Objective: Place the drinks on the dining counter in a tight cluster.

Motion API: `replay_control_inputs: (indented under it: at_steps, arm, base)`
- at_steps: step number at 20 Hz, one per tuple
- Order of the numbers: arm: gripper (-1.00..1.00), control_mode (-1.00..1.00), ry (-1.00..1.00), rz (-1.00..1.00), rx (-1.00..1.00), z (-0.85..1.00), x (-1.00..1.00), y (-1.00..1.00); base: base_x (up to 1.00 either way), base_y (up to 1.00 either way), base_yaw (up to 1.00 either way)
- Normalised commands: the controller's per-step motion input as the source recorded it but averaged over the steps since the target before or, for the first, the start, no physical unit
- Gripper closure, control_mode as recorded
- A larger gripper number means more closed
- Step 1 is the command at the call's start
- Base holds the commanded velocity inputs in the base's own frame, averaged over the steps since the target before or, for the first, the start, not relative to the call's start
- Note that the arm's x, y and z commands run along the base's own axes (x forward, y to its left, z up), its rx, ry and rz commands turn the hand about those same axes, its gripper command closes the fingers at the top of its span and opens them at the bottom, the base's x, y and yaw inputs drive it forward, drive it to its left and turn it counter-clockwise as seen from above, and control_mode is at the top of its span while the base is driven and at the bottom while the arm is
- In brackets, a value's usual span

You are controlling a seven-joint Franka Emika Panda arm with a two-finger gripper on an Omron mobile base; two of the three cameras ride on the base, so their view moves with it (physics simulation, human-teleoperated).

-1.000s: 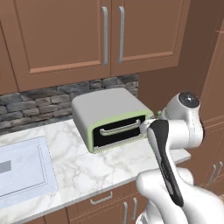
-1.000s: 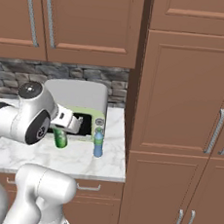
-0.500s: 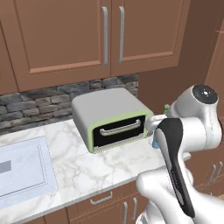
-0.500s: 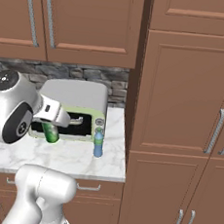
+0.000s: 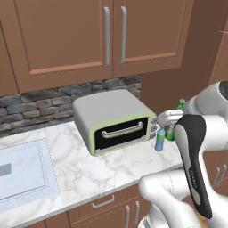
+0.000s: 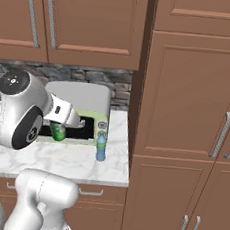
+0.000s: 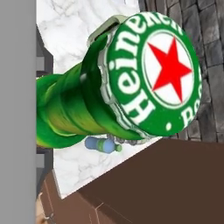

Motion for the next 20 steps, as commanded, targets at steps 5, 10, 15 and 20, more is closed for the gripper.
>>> replay_control_inputs:
  at_steps: [5,10,15,20]
  arm:
    - [1.00,-1.00,0.00,0.00,0.06,0.30,0.01,-0.20]
    - [1.00,-1.00,0.00,0.00,0.00,0.00,0.00,0.00]
    - [1.00,1.00,0.00,0.00,0.00,0.00,-0.27,0.00]
    - [1.00,1.00,0.00,0.00,0.00,0.00,0.00,0.00]
  base:
    - [0.00,0.00,0.00]
    - [0.00,0.00,0.00]
    - [-0.16,0.00,0.00]
    - [-0.98,0.14,0.05]
